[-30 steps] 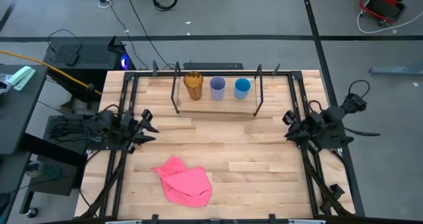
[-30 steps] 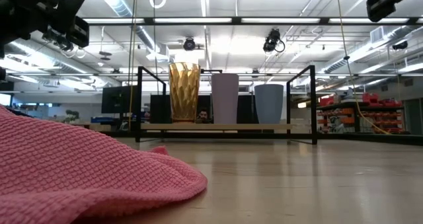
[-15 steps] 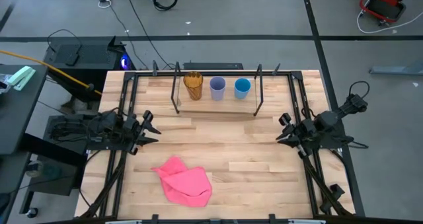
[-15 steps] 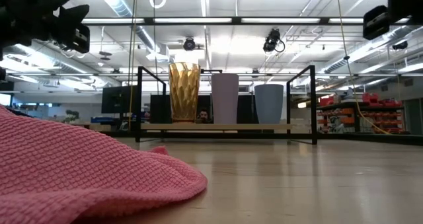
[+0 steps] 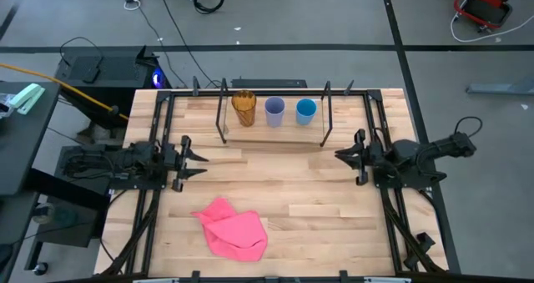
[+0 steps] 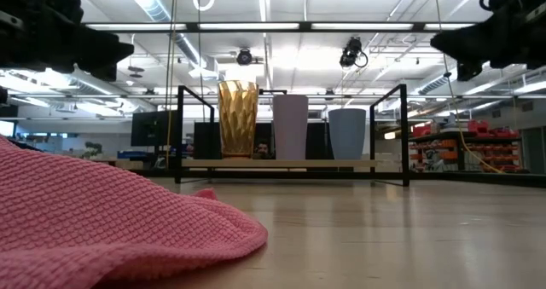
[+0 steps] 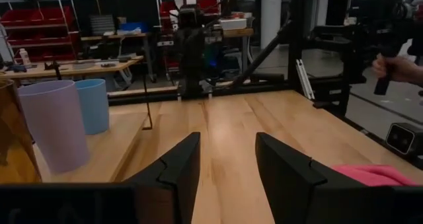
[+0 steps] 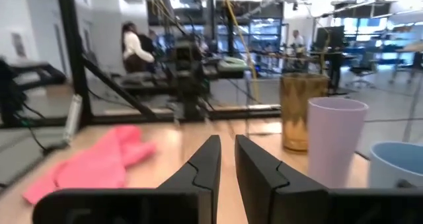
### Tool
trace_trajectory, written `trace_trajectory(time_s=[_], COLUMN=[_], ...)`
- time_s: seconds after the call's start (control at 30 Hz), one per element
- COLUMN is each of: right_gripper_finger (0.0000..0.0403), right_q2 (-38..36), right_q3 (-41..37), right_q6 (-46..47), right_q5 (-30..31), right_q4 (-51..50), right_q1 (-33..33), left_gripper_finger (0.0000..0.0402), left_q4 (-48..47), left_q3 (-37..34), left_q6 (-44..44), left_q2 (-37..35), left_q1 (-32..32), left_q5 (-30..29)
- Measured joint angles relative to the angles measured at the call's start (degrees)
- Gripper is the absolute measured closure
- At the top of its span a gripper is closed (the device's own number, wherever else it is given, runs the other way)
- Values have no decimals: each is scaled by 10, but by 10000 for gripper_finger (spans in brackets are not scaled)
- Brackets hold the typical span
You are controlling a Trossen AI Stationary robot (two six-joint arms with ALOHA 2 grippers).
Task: Stack small to large cups/mugs on shelf
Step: Return to Home Position
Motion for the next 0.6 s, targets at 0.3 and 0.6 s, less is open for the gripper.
trace_trajectory(time_s=[0.3, 0.6], right_gripper_finger=[351, 351], right_q2=[1, 1], right_q3=[0, 0], right_q6=[-12, -12], right_q5=[-1, -1], right_q4=[-17, -17], right_q1=[-15, -15], left_gripper_finger=[255, 249], left_q4=[9, 11], left_q3=[0, 0], left_q6=[0, 0], left_q2=[0, 0], left_q1=[0, 0], left_q5=[2, 2])
